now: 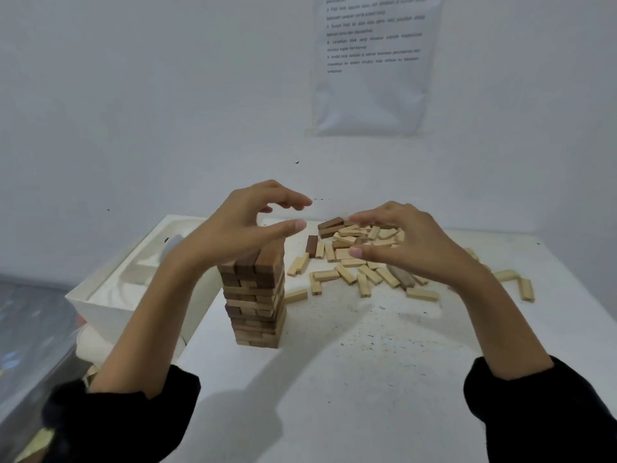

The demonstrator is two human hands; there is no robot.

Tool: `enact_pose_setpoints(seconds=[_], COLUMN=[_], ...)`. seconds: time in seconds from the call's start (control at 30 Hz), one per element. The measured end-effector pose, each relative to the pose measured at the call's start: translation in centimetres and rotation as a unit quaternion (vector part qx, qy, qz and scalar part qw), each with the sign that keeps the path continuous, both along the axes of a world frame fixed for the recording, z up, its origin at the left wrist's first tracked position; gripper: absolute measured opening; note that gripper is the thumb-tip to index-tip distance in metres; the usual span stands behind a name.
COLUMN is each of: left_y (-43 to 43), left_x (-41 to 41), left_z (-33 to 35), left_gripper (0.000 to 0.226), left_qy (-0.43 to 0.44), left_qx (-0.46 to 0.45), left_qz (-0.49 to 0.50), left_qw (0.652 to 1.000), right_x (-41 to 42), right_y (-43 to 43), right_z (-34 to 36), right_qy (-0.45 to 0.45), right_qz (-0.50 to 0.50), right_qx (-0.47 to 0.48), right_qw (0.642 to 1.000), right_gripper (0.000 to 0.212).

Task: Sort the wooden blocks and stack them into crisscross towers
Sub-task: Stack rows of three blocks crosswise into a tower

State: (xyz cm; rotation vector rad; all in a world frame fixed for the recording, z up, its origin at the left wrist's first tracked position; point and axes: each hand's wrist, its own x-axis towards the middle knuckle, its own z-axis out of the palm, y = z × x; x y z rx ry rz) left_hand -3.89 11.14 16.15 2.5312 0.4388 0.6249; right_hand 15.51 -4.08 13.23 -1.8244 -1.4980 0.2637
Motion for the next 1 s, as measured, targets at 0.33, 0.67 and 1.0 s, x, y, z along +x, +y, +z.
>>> enact_pose_setpoints(seconds=[0.33, 0.67, 1.0], left_y=[-7.3, -5.1, 1.9], left_x=[9.6, 13.5, 19.7], left_z=[-10.4, -17.9, -19.2], left_gripper=[0.024, 0.021, 0.026], left_qy=[-0.034, -0.001, -0.062], left_qx=[-0.046, -0.087, -0.027], left_qz=[-0.016, 0.044, 0.188], left_qw=[0.998, 0.995, 0.980], right_x=[4.3, 5.7, 8.6], right_y=[-3.9, -2.8, 1.9], right_z=[-8.0, -16.8, -17.9], right_qy=[0.080, 0.057, -0.074], right_qz=[-0.083, -0.192, -0.308], right_qx=[0.041, 0.087, 0.125], right_qw=[0.993, 0.976, 0.940], right_gripper=[0.021, 0.024, 0.027])
